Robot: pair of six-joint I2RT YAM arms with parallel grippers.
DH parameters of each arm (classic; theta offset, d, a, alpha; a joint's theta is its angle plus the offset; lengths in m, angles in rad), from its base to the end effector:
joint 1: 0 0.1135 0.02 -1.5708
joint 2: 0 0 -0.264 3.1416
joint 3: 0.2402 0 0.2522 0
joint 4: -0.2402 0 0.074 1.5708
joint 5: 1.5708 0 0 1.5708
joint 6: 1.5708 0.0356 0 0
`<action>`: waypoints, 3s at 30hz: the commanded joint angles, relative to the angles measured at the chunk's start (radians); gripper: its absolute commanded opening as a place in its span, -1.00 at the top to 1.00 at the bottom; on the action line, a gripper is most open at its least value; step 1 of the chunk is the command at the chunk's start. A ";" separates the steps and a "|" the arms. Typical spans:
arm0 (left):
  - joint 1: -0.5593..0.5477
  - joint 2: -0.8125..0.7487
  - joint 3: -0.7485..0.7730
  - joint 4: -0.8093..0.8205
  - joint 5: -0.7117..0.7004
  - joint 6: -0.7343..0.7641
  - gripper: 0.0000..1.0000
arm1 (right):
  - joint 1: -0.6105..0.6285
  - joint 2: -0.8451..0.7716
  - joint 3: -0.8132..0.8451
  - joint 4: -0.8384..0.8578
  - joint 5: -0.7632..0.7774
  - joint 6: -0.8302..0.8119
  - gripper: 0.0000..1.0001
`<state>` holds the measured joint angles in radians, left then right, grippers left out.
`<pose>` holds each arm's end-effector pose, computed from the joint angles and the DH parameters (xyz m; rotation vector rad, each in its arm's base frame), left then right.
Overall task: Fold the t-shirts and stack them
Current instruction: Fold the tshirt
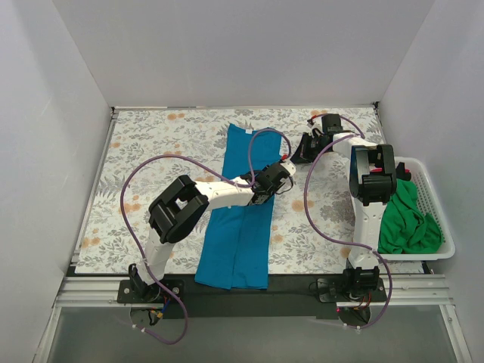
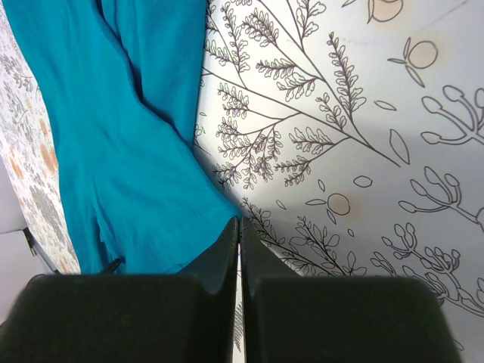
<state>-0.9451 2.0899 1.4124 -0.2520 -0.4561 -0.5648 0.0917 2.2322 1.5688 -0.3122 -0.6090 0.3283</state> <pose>0.2721 -0.3498 0.1510 0.2687 2.3629 -0.1388 0.4661 0.0633 0.1328 0.0565 2.5419 0.9397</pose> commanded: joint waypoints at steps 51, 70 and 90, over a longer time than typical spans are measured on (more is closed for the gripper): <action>0.249 -0.209 -0.107 -0.010 0.387 -0.527 1.00 | 0.054 0.058 0.270 -0.005 -0.075 0.198 0.97; 0.316 -0.228 -0.133 0.005 0.497 -0.688 1.00 | 0.103 0.165 0.373 0.125 -0.112 0.325 0.96; 0.457 -0.214 -0.113 0.022 0.606 -0.794 1.00 | 0.108 0.150 0.337 0.252 -0.137 0.353 -0.17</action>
<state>-0.5102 1.9362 1.2888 -0.2459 0.1360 -1.3361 0.2054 2.4470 1.9266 -0.0982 -0.7368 0.7193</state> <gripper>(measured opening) 0.017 0.569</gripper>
